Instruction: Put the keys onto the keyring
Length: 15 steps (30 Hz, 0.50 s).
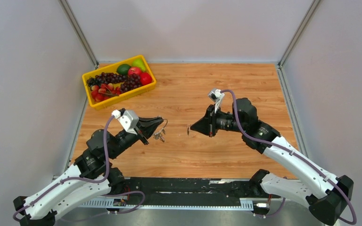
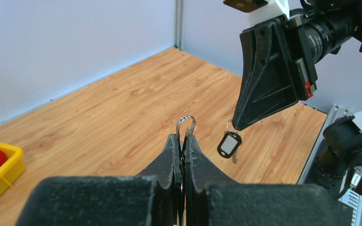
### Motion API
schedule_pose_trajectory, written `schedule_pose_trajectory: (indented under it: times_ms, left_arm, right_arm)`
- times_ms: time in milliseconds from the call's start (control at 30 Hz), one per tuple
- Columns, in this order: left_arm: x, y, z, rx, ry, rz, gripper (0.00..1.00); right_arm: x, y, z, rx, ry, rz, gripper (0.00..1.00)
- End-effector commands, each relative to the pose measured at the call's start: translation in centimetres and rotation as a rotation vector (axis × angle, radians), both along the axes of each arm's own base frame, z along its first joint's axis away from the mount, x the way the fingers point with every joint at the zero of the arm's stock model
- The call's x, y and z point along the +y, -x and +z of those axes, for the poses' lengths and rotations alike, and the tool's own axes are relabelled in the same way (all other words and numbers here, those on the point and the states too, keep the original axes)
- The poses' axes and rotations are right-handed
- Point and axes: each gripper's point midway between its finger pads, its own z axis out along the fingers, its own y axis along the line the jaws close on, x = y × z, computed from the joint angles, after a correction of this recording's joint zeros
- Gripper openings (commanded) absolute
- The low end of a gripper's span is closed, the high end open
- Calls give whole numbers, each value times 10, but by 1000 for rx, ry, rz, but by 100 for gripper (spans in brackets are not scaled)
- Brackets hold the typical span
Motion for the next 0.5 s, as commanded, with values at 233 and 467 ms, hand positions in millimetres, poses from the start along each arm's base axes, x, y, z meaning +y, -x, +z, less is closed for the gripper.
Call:
schedule_pose_trajectory:
  times_ms: [233,467]
  left_arm:
    - [6,5,28,-126,92,-1,0]
    - [8,5,29,-158,101,5,0]
  right_arm:
    - [33,24,72,101,-238,212,0]
    - [43,29,98,158,-336,280,0]
